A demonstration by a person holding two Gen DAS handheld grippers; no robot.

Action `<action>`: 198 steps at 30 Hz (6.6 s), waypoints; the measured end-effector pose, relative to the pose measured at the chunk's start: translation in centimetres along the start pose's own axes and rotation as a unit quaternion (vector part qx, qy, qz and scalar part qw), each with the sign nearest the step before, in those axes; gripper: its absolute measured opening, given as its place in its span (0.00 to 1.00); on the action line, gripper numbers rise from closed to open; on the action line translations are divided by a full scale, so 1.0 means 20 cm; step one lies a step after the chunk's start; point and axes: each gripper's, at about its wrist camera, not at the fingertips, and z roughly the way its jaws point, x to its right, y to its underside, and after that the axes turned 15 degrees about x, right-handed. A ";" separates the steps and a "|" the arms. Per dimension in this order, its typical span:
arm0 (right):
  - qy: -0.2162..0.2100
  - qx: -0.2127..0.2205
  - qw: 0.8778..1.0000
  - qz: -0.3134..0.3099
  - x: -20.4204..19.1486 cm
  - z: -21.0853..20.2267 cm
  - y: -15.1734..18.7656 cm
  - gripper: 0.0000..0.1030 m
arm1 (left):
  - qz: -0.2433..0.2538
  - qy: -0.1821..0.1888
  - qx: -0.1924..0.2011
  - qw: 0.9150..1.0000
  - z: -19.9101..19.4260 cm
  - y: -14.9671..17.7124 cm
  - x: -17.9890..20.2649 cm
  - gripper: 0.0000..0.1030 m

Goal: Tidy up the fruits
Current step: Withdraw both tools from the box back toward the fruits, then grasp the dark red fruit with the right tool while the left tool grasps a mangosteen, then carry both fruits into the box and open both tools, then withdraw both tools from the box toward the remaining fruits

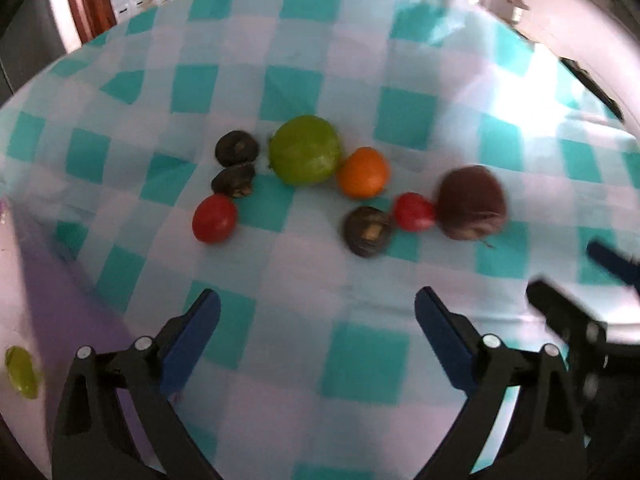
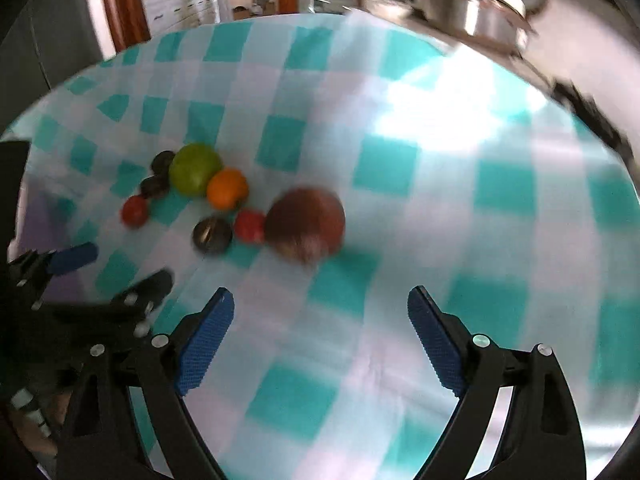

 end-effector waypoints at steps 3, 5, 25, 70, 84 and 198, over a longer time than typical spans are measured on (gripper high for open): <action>0.011 -0.014 1.000 -0.021 -0.02 0.16 -0.01 0.82 | -0.024 0.011 -0.001 1.000 0.08 0.02 -0.11 0.94; 0.011 -0.021 1.000 -0.017 -0.02 0.25 0.00 0.81 | -0.027 0.025 0.004 0.999 0.10 0.03 -0.15 0.94; -0.040 -0.015 0.996 0.073 0.16 0.38 -0.03 0.64 | 0.034 0.029 -0.024 0.999 0.39 -0.03 0.01 0.91; -0.083 0.004 0.993 0.081 -0.01 -0.28 -0.19 0.64 | -0.005 0.015 -0.006 1.000 -0.30 -0.20 -0.01 0.39; -0.180 0.075 0.980 -0.030 -0.24 -1.02 -0.41 0.64 | -0.044 -0.074 0.085 0.993 -1.40 -0.16 -0.25 0.39; -0.261 -0.008 0.961 -0.094 -1.26 -0.51 -0.51 0.85 | -0.123 -0.169 0.040 0.977 -1.12 0.17 -1.34 0.97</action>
